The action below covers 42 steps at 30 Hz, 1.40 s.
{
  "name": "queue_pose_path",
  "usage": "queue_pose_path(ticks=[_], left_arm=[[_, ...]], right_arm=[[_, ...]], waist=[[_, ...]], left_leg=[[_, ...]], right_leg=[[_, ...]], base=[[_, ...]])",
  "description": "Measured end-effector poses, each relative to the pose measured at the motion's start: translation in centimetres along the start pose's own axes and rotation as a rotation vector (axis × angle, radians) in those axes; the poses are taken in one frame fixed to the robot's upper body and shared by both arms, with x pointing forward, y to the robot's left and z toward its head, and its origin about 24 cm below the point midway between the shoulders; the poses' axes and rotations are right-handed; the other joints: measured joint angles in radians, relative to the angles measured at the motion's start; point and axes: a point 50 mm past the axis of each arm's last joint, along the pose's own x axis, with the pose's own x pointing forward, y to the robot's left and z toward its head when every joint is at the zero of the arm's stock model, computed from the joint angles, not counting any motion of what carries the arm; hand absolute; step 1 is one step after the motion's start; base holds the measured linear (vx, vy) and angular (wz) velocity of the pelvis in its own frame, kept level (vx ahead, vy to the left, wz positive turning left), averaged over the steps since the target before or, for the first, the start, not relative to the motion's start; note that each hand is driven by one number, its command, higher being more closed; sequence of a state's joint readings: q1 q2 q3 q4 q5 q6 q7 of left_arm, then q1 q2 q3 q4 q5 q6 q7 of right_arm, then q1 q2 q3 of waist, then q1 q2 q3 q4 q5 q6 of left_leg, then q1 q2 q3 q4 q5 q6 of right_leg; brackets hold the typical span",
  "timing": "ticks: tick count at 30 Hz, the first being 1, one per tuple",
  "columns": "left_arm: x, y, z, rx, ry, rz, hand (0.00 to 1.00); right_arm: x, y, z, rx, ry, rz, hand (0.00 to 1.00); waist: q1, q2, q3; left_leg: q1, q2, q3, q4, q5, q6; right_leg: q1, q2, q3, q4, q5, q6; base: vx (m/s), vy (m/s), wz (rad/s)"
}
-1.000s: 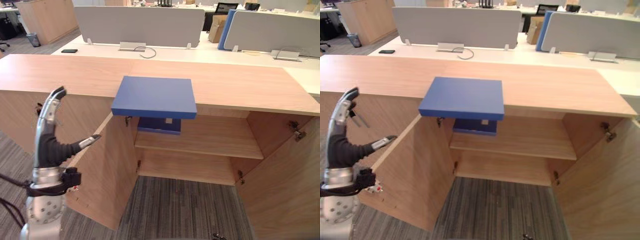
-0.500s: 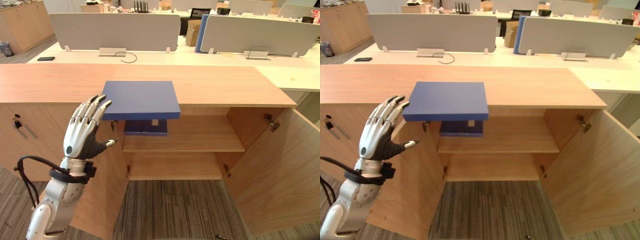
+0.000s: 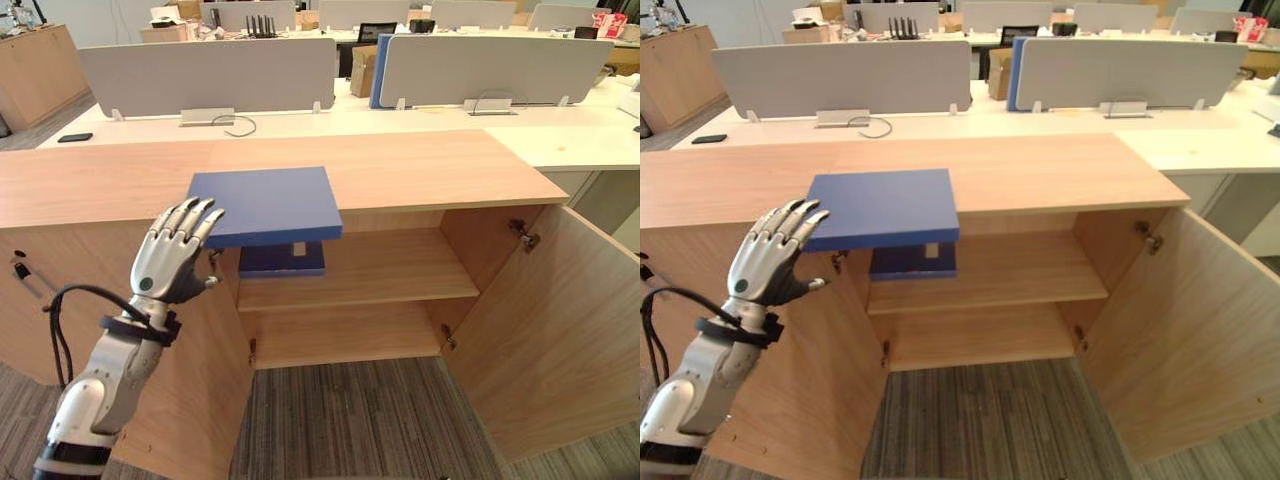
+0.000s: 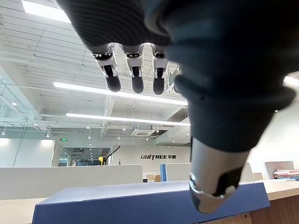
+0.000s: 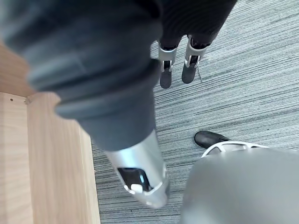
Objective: Walk over to the cabinet, pick up the folder, carry it to the office cabinet, place the folder inside the office cabinet, then close the office cabinet door
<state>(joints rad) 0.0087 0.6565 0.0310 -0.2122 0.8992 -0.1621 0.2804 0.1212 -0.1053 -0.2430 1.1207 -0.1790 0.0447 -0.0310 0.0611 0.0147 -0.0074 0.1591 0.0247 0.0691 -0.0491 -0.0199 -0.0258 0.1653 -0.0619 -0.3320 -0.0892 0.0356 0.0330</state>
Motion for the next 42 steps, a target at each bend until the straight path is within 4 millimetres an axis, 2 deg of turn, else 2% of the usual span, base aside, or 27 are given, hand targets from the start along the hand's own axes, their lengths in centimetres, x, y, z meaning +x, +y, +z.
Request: queue_pose_path(ticks=[8, 23, 37, 42], left_arm=[[1.0, -1.2, -1.3, 0.057, 0.033, -0.051, 0.0], [1.3, -3.9, -3.8, 0.104, 0.149, -0.164, 0.0], [2.4, -4.8, -6.3, 0.143, 0.268, -0.201, 0.0], [2.8, -5.7, -6.3, 0.164, 0.255, -0.244, 0.0]], right_arm=[[0.0, -0.1, 0.3, 0.0, -0.016, -0.003, 0.0], [-0.1, -0.1, 0.2, -0.001, -0.015, -0.004, 0.0], [-0.1, 0.0, 0.2, -0.007, -0.022, -0.01, 0.0], [-0.1, 0.1, 0.3, -0.027, -0.026, -0.011, 0.0]], waist=[[-0.025, 0.001, 0.0], [-0.066, 0.009, 0.001], [-0.082, 0.01, 0.001], [-0.086, 0.011, 0.002]], left_leg=[[0.0, -0.002, 0.009, -0.001, 0.0, 0.0], [0.003, -0.002, 0.032, -0.001, 0.0, 0.0], [0.007, -0.001, 0.045, 0.001, 0.0, 0.0], [0.012, -0.001, 0.051, 0.0, -0.002, -0.003]], right_leg=[[0.0, -0.003, 0.007, -0.001, 0.005, 0.006], [-0.006, -0.004, 0.031, -0.001, 0.016, 0.007], [-0.007, -0.007, 0.04, -0.002, 0.025, 0.012], [-0.006, -0.008, 0.046, -0.002, 0.026, 0.014]], base=[[-0.01, 0.012, -0.02], [-0.03, 0.013, -0.05], [-0.03, 0.006, -0.02], [-0.02, 0.005, -0.03]])
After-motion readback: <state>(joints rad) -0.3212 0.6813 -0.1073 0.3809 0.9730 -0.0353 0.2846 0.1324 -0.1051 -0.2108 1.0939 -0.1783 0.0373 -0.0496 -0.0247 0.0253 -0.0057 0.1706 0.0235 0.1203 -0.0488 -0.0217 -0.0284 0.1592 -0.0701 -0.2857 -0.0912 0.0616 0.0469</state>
